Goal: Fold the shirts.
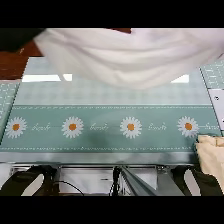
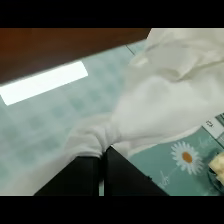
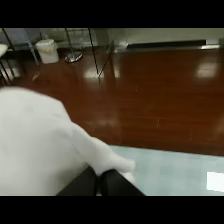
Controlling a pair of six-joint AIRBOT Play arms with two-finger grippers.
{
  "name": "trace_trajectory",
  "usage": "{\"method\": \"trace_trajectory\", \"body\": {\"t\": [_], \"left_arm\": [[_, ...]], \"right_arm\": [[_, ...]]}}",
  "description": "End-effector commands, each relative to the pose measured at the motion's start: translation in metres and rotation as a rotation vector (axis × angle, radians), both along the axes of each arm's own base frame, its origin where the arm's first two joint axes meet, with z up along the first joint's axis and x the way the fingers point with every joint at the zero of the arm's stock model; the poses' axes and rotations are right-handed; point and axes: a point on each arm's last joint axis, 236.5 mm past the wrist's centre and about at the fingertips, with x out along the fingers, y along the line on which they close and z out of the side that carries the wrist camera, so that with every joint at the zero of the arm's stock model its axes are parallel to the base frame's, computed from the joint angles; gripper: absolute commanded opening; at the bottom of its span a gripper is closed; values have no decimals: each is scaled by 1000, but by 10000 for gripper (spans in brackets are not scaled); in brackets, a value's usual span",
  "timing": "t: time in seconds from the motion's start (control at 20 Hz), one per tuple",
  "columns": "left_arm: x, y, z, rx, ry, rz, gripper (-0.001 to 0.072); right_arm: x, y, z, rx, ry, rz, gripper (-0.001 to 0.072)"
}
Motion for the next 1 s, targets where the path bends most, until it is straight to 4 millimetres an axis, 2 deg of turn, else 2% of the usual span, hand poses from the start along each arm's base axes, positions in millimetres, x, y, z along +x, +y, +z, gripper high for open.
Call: {"method": "trace_trajectory", "body": {"t": [0.0,0.15,0.25,0.35,0.5,0.6,0.65,0.8,0.85,0.95], "left_arm": [[-46,32,41,37,-175,139,27],[-85,33,46,31,-176,141,27],[-109,30,34,14,-93,127,27],[-130,27,12,20,26,111,27],[-142,26,-41,58,264,85,27],[-130,25,-87,75,403,72,27],[-118,23,-110,71,441,64,27],[-54,16,-175,-46,451,103,28],[-34,16,-198,-83,465,130,28],[1,16,-245,-160,512,181,28]], "right_arm": [[-28,-5,37,-11,-38,-72,25],[-50,-10,27,-35,68,-120,25],[-66,3,8,-16,179,-76,25],[-81,19,-15,15,307,-9,25],[-89,23,-53,41,475,15,25],[-78,30,-85,111,568,64,25],[-64,33,-101,169,588,82,25],[-14,31,-149,316,577,93,25],[0,32,-175,327,597,92,25],[20,45,-223,331,656,119,25]]}}
